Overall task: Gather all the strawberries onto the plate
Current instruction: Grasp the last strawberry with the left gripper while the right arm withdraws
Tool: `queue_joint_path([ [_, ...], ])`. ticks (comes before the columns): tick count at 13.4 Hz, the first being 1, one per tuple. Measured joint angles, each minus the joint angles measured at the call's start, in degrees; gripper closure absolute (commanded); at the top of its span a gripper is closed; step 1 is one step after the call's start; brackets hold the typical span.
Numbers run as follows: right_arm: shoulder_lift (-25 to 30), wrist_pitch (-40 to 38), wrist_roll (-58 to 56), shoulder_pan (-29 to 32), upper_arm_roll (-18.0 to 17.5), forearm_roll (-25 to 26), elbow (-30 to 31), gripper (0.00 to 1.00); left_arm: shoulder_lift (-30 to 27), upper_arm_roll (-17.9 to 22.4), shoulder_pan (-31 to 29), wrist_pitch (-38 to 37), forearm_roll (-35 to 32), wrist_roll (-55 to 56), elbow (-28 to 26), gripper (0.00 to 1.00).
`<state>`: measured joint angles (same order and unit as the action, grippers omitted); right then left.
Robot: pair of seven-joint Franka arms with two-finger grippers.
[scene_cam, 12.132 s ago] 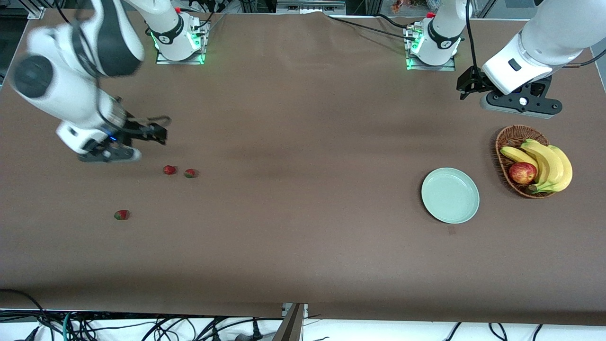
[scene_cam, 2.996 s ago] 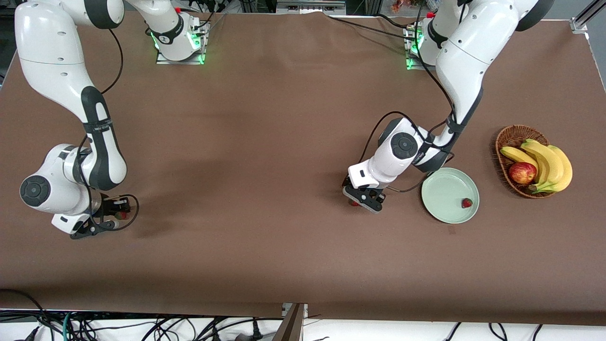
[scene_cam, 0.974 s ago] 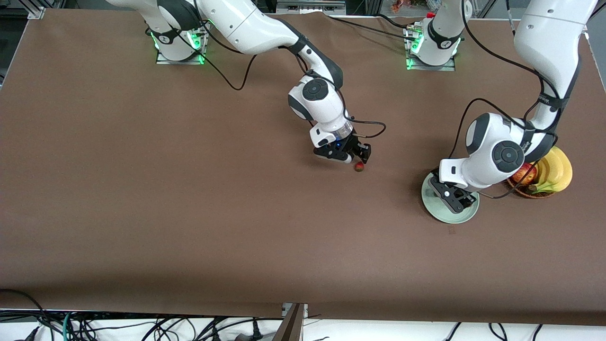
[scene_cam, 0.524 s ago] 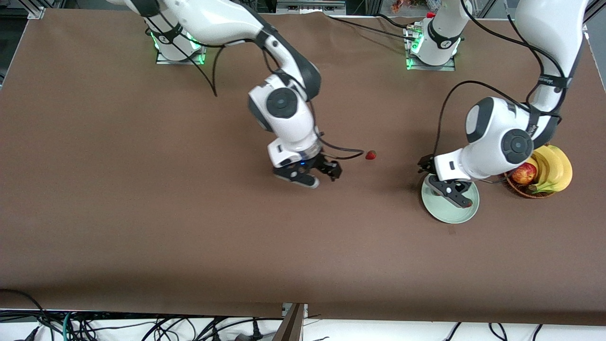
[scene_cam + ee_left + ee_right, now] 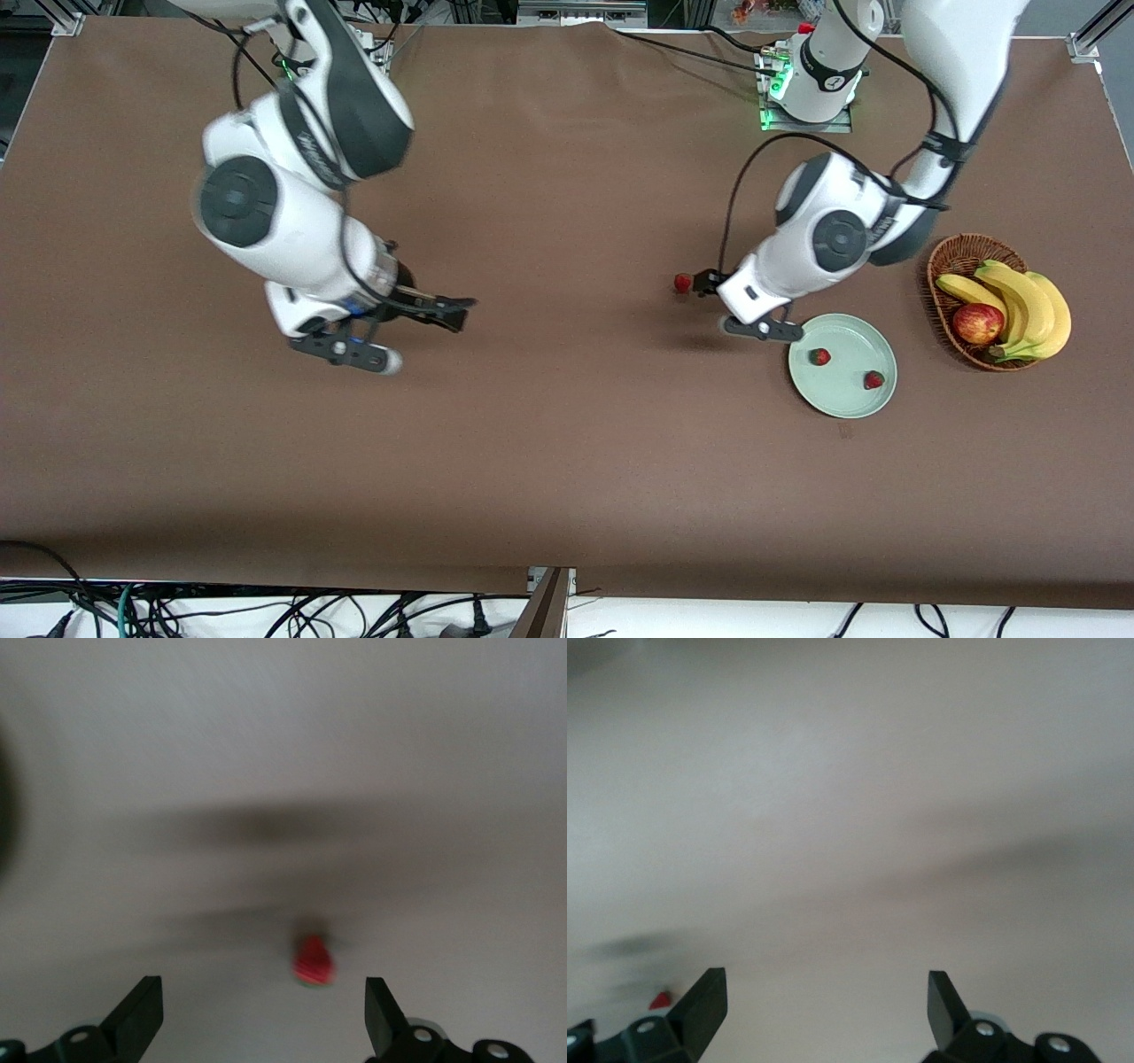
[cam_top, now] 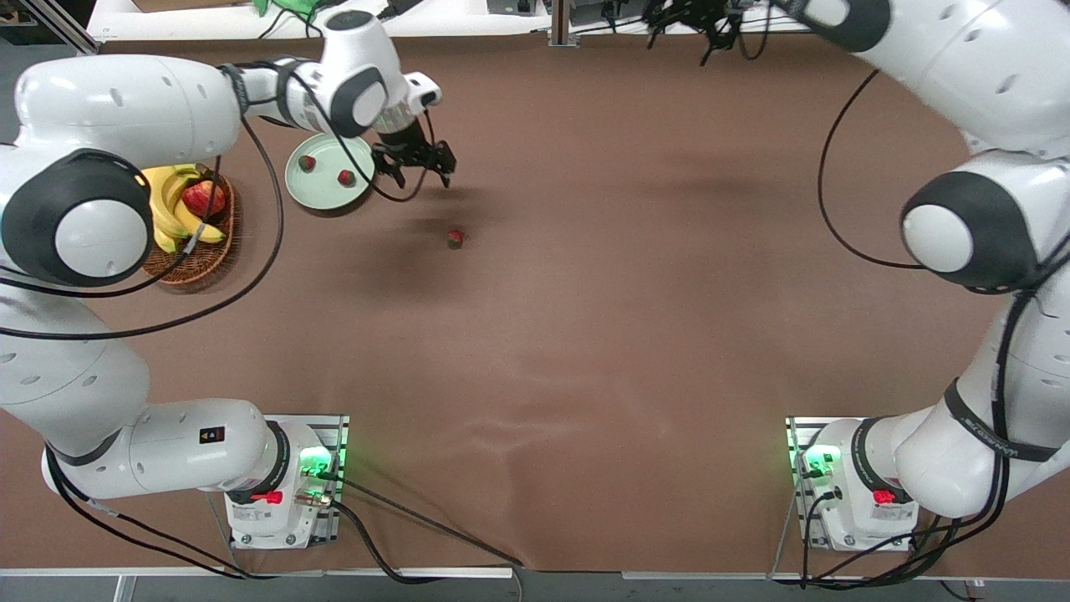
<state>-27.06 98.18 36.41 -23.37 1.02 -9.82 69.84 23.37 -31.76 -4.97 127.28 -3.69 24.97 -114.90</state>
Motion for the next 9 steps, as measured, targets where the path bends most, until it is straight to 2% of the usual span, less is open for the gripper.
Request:
queue_joint_path([
  [3,12.54,-5.49,-12.15,7.21,-0.16,0.11,8.66,0.00,1.09,-0.11,6.46,2.57,-9.52,13.61,-1.88,0.00],
  [6,23.37,-10.45,-20.16,12.41,-0.14,2.09,16.20,0.00,4.24,0.50,6.84,9.11,-16.04,16.25,-4.43,0.00],
  [8,27.96,-10.07,-20.92,12.72,-0.18,3.01,21.57,0.00,6.38,1.02,6.39,12.15,-16.55,16.24,-5.39,0.26],
  [9,28.96,-9.61,-20.97,12.69,-0.26,3.10,23.17,0.00,7.01,1.02,6.39,12.43,-16.56,16.23,-5.57,0.34],
])
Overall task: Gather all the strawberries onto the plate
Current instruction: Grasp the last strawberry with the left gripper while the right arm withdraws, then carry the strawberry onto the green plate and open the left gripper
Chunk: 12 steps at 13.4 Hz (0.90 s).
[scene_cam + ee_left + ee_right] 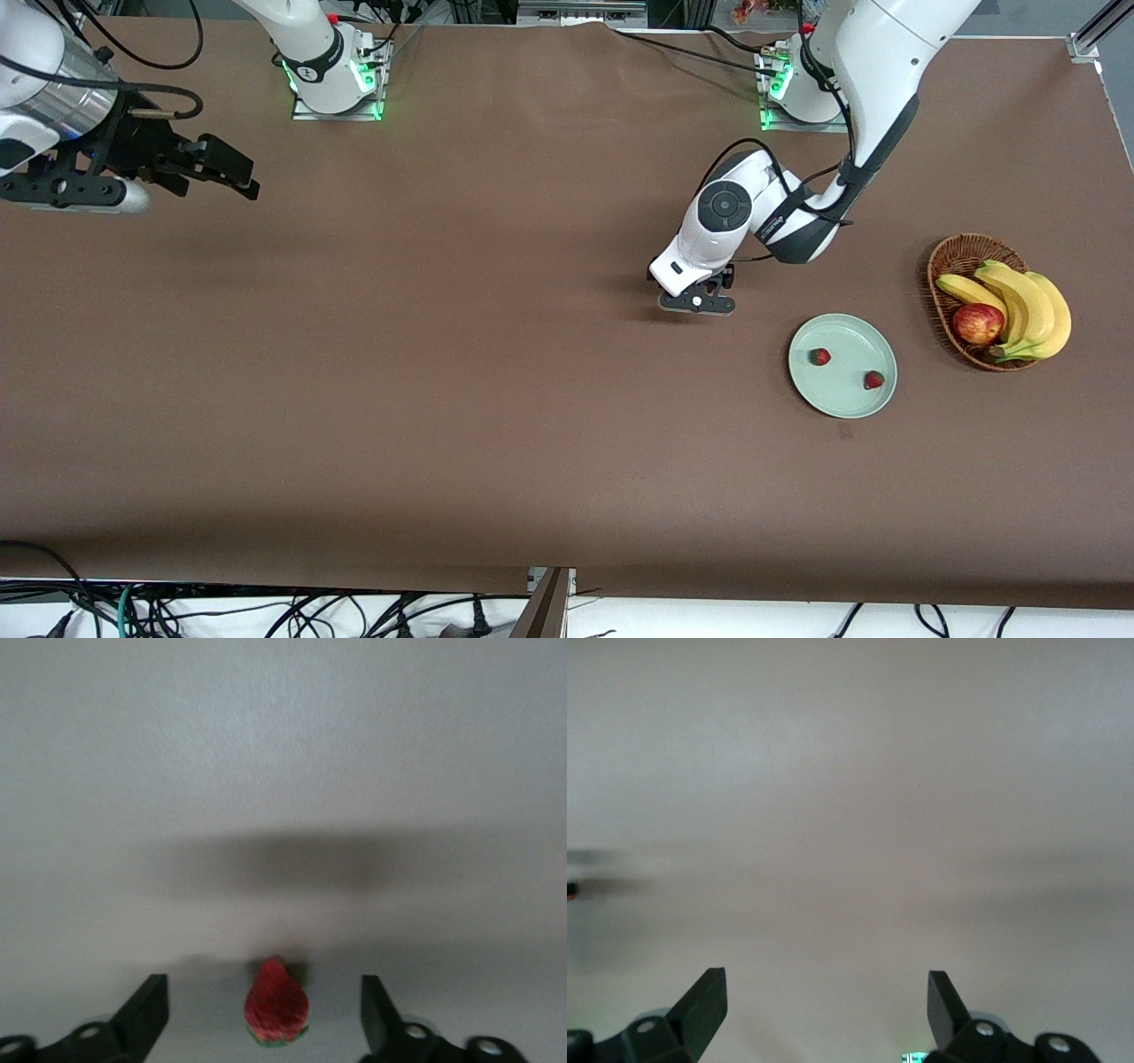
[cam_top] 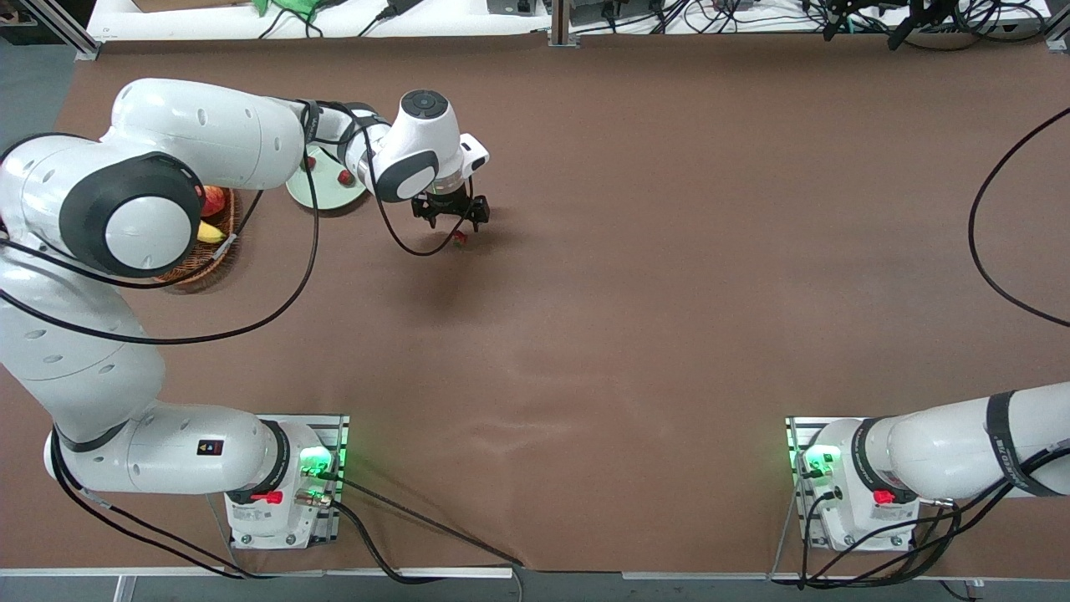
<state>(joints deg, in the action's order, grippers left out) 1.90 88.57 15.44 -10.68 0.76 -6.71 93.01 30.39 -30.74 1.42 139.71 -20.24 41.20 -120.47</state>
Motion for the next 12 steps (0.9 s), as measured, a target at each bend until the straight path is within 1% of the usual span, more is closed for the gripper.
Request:
queue_joint_path([
  [1,0.30,0.40,-0.04,-0.02,-0.07,0.05,0.86,0.00,0.32,-0.05,0.11,0.02,0.00,0.00,-0.22,0.43],
  [3,0.08,1.18,-0.87,-0.04,-0.11,1.17,1.46,0.00,0.70,-0.16,0.35,0.02,-0.27,-0.02,-0.77,0.82],
  [4,-0.11,1.52,-1.74,-0.04,-0.12,2.18,1.50,0.00,0.92,-0.19,0.40,0.02,-1.27,-0.01,-0.88,0.94],
  [6,-0.34,1.83,-3.07,-0.05,-0.12,3.33,1.51,0.00,0.95,-0.19,0.30,0.02,-2.48,-0.07,-0.82,1.00],
  [8,-0.62,2.03,-3.26,-0.05,-0.14,4.62,1.51,0.00,0.44,-0.07,-0.36,-0.59,-2.77,-1.60,0.00,1.00],
  [9,-0.71,2.28,-3.41,-0.05,-0.14,4.72,1.51,0.00,-0.18,-0.06,-1.30,-2.46,-2.87,-4.47,1.29,1.00],
  [11,-0.71,2.91,-3.75,-0.05,-0.16,4.72,1.51,0.00,-1.50,-0.04,-4.13,-10.45,-2.99,-13.99,5.87,0.99],
  [12,-0.71,3.14,-3.85,-0.05,-0.18,4.72,1.51,0.00,-1.95,-0.05,-5.52,-14.51,-3.03,-19.40,8.33,0.97],
])
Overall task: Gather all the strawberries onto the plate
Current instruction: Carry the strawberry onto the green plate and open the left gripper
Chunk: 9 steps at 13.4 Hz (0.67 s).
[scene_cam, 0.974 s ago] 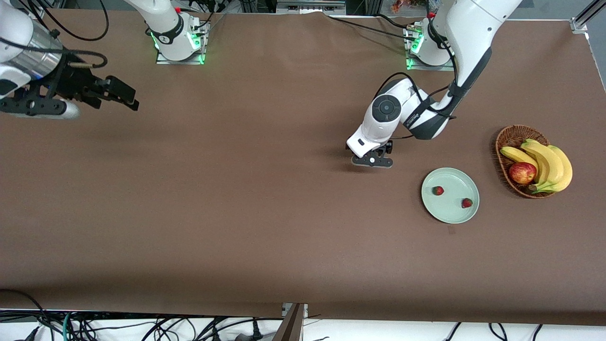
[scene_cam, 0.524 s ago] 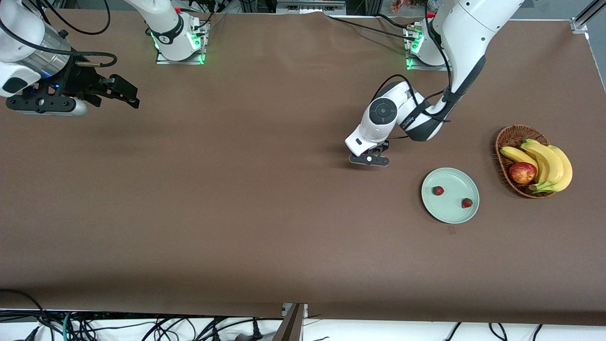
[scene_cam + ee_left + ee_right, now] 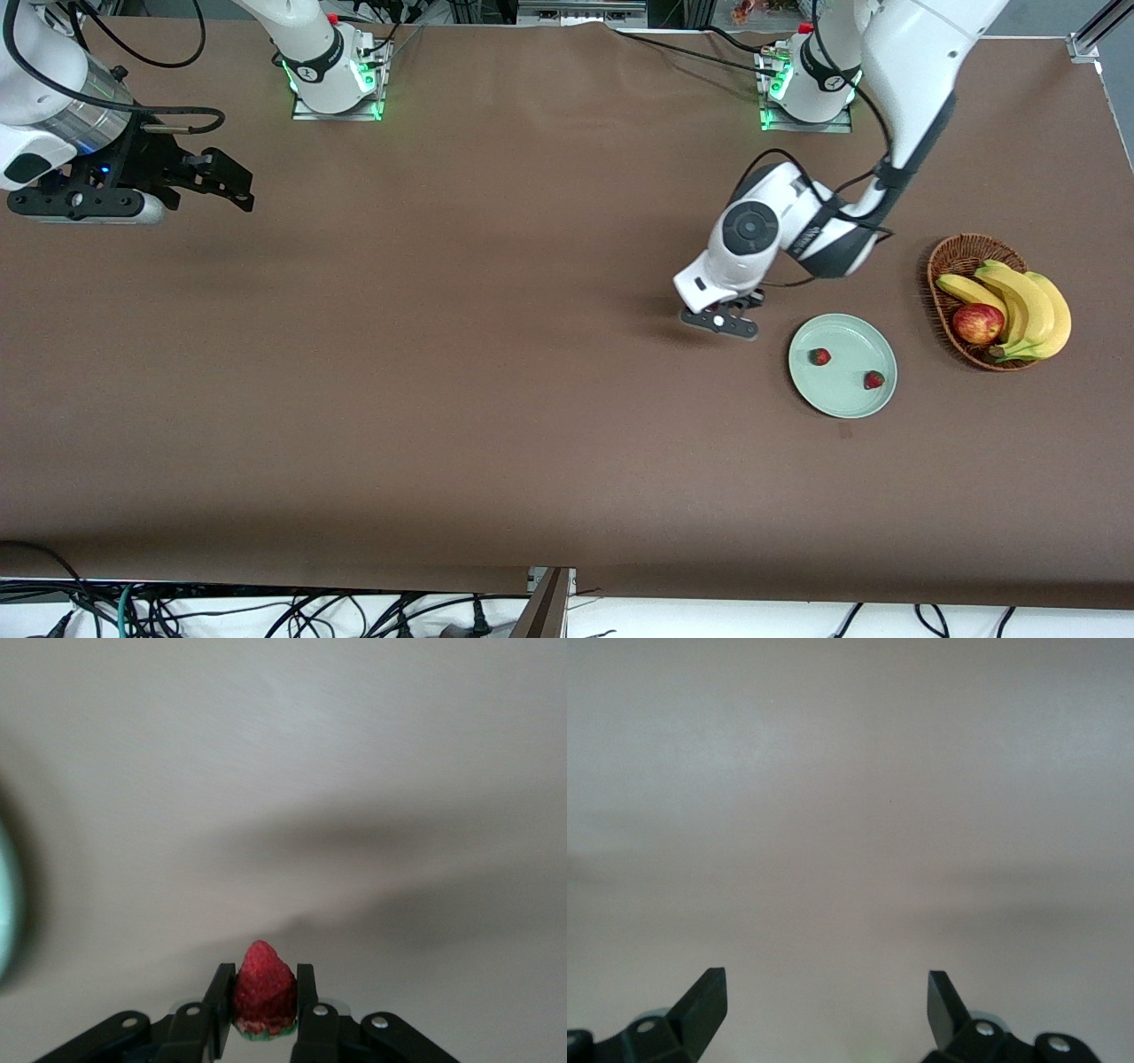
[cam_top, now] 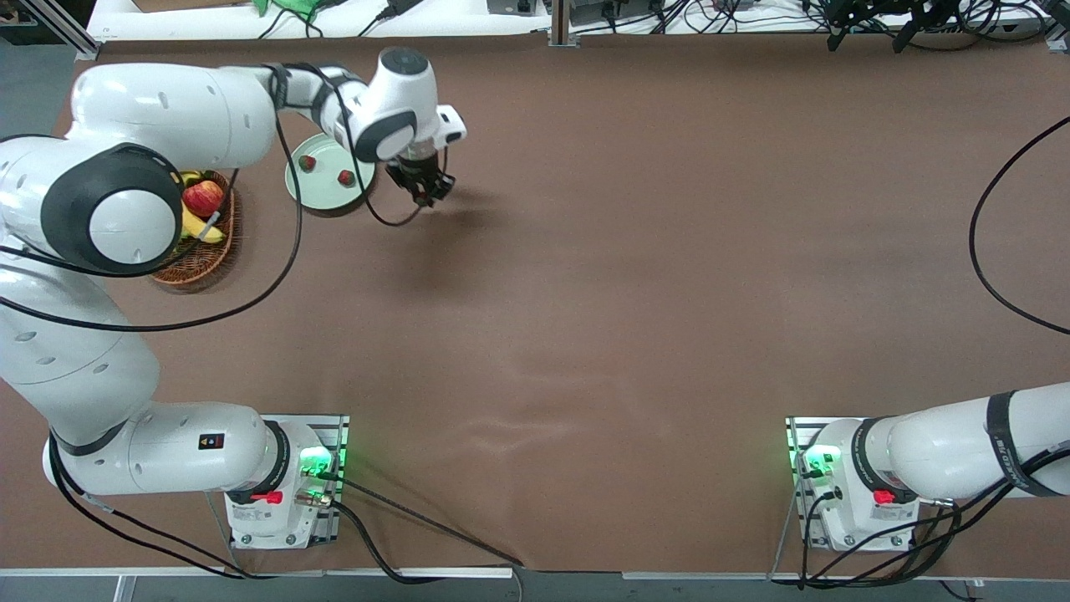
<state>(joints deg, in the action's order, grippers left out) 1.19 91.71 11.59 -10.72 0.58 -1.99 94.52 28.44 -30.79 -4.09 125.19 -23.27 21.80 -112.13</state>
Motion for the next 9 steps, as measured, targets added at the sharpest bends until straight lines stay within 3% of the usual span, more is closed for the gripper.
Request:
queue_joint_path([
  [4,0.01,0.76,-0.14,-0.02,-0.41,0.00,0.00,0.00,-0.24,0.13,-5.72,-5.33,-0.05,-25.83,5.85,0.95],
  [7,0.01,1.04,-0.16,-0.10,-0.60,0.00,0.00,0.00,2.00,0.71,-10.67,1.40,-0.06,-42.75,5.96,0.93],
  [8,0.01,1.05,-0.18,-0.12,-0.61,0.00,0.00,0.00,3.87,0.86,-12.75,5.06,-0.06,-48.23,5.88,0.85],
  [9,0.01,1.08,-0.19,-0.13,-0.61,0.00,0.00,0.00,5.97,0.89,-14.73,7.93,-0.06,-52.21,5.80,0.50],
])
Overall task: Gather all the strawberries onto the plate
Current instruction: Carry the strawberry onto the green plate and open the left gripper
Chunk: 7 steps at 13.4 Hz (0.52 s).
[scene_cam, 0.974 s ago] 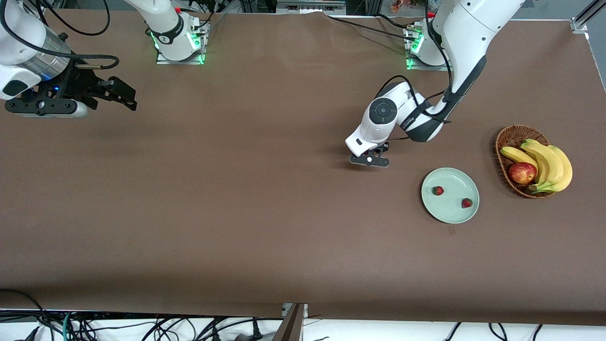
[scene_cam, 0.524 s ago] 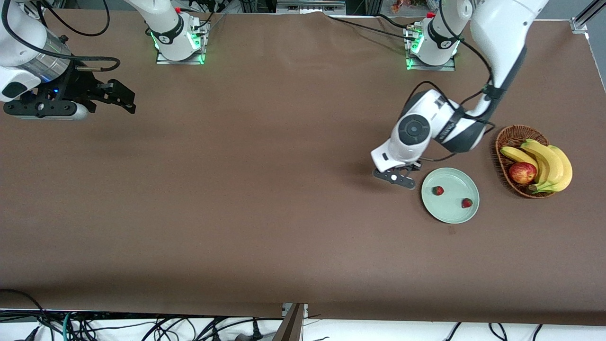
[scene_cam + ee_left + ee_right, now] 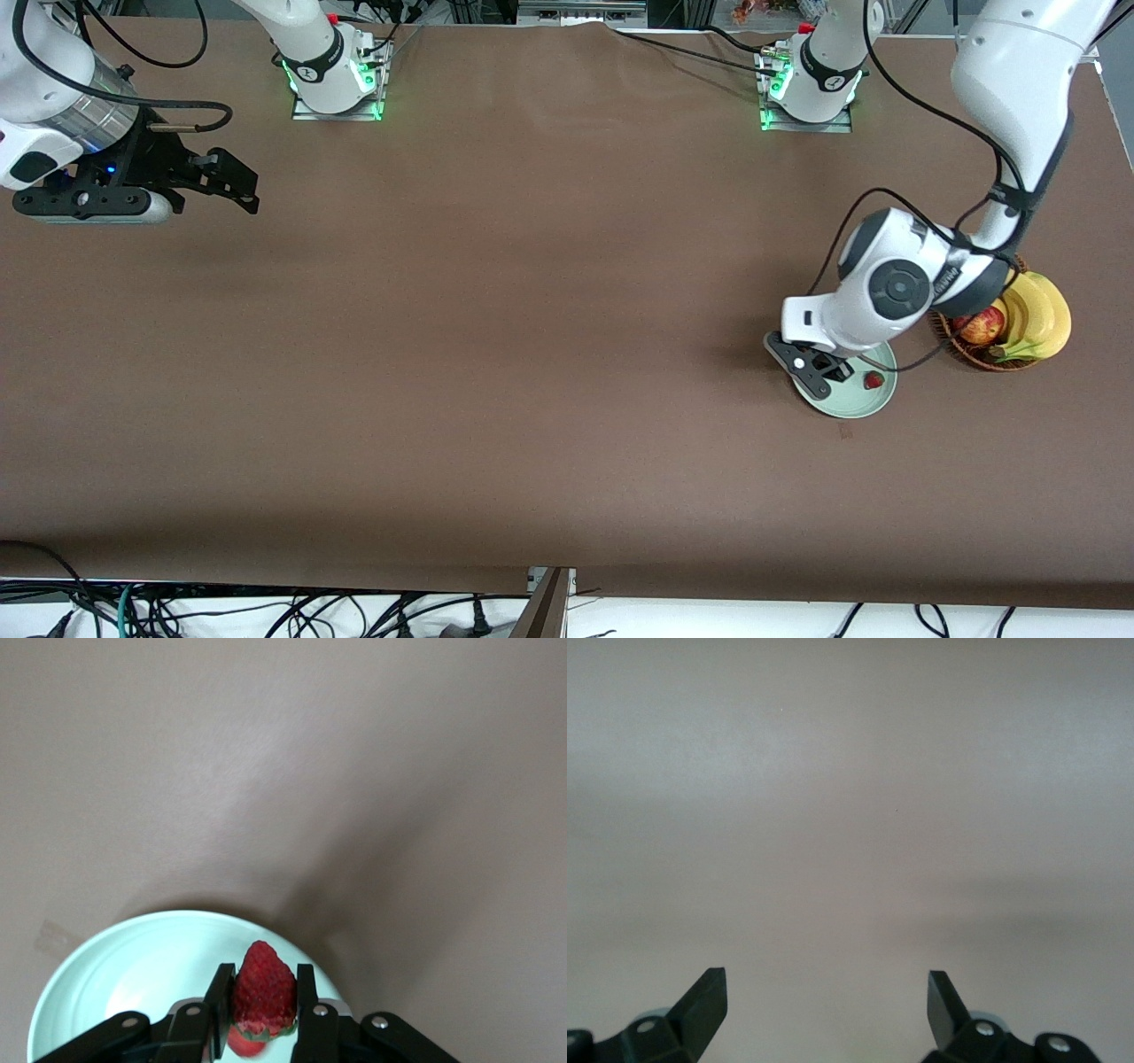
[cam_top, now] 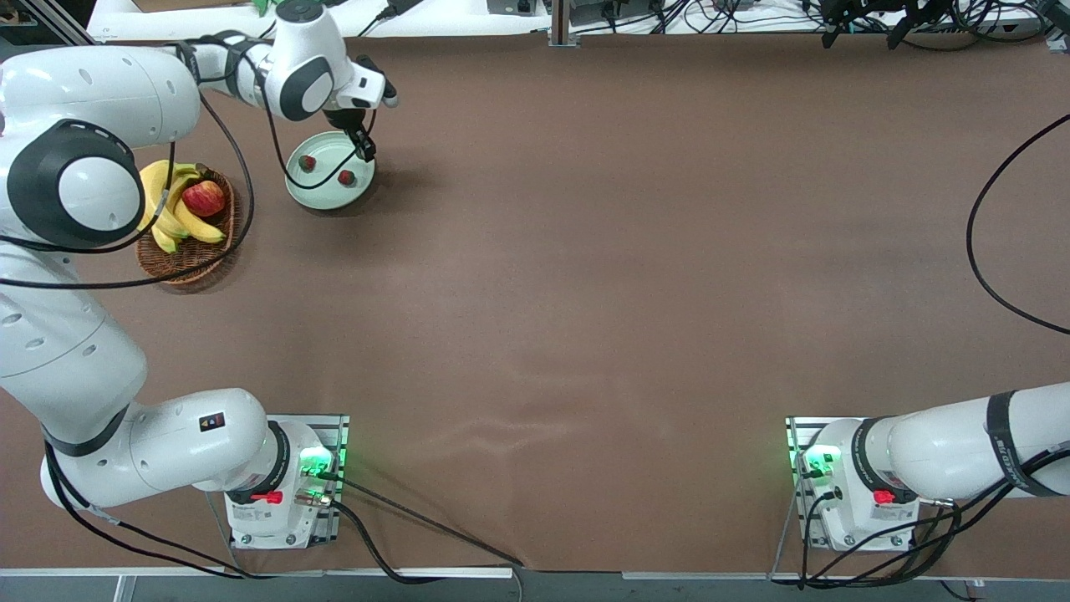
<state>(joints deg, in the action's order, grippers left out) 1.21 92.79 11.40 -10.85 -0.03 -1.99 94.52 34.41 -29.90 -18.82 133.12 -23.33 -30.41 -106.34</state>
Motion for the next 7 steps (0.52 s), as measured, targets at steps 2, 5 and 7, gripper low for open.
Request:
queue_joint_path([
  [2,0.00,0.09,-0.01,0.00,0.00,0.00,0.00,0.00,2.59,-0.03,-1.91,2.48,0.00,-3.56,-0.05,0.00],
  [5,0.00,0.08,-0.37,-0.01,0.00,-0.03,0.00,0.00,2.21,-0.29,-2.69,2.48,0.00,-6.04,0.36,0.00],
  [7,0.03,0.12,-0.53,-0.03,-0.02,-0.48,-0.02,0.00,0.12,-1.20,-3.38,-2.86,0.18,-5.87,1.39,0.00],
])
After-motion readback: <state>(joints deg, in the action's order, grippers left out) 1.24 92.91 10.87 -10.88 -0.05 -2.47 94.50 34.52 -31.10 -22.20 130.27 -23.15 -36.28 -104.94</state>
